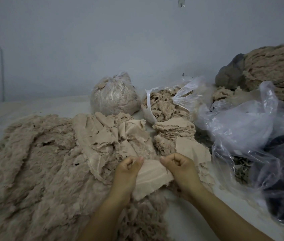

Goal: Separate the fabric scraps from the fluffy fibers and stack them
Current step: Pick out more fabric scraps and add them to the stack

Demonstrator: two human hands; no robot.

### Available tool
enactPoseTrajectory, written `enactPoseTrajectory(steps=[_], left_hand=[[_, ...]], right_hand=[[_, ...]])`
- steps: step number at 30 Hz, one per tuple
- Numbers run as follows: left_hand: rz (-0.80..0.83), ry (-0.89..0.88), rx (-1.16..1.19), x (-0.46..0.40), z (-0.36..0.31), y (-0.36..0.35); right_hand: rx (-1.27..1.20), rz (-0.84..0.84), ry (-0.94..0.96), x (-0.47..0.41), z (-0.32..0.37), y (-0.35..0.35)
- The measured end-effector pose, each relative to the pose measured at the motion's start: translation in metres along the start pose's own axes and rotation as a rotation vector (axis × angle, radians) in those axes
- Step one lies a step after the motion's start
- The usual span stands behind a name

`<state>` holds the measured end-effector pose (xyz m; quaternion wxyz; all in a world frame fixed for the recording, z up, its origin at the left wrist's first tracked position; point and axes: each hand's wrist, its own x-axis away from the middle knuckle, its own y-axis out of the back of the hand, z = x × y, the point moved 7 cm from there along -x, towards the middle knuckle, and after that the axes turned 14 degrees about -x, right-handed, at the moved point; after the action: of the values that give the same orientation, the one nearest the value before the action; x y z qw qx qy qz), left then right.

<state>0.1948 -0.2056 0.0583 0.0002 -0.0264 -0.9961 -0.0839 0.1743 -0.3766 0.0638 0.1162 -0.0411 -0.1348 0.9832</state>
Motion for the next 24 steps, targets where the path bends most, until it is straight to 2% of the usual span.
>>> enactPoseTrajectory(steps=[2,6,7,9,10,11,13,14,17,19,21,24], left_hand=[[-0.058,0.026,0.037,0.000,0.003,0.007],[-0.171,0.073,-0.031,-0.002,0.012,0.029],[-0.196,0.092,-0.012,-0.002,0.014,0.034],[-0.217,0.147,0.061,-0.004,0.015,0.040],[-0.216,0.187,0.117,-0.006,0.016,0.041],[-0.207,0.231,0.189,-0.010,0.016,0.040],[-0.191,0.303,0.345,-0.019,0.016,0.036],[-0.188,0.312,0.394,-0.022,0.014,0.035],[-0.140,0.258,0.454,-0.021,0.009,0.027],[-0.092,0.225,0.449,-0.011,0.009,0.021],[-0.057,0.224,0.453,-0.001,0.013,0.015],[-0.063,0.211,0.439,0.009,0.021,0.017]], right_hand=[[0.009,-0.036,0.046,-0.013,0.011,0.009],[0.110,-0.242,0.141,-0.058,0.044,0.058],[0.251,-0.269,0.175,-0.067,0.051,0.069],[0.739,-0.286,0.204,-0.074,0.056,0.078],[0.907,-0.271,0.229,-0.073,0.055,0.074],[0.951,-0.242,0.269,-0.068,0.055,0.064],[0.823,-0.104,0.340,-0.050,0.052,0.031],[0.709,-0.005,0.289,-0.041,0.043,0.012],[0.255,0.222,-0.140,-0.008,-0.005,-0.038],[0.072,0.284,-0.380,0.006,-0.034,-0.063],[-0.135,0.227,-0.509,0.010,-0.050,-0.078],[-0.434,-0.006,-0.527,0.000,-0.054,-0.081]])
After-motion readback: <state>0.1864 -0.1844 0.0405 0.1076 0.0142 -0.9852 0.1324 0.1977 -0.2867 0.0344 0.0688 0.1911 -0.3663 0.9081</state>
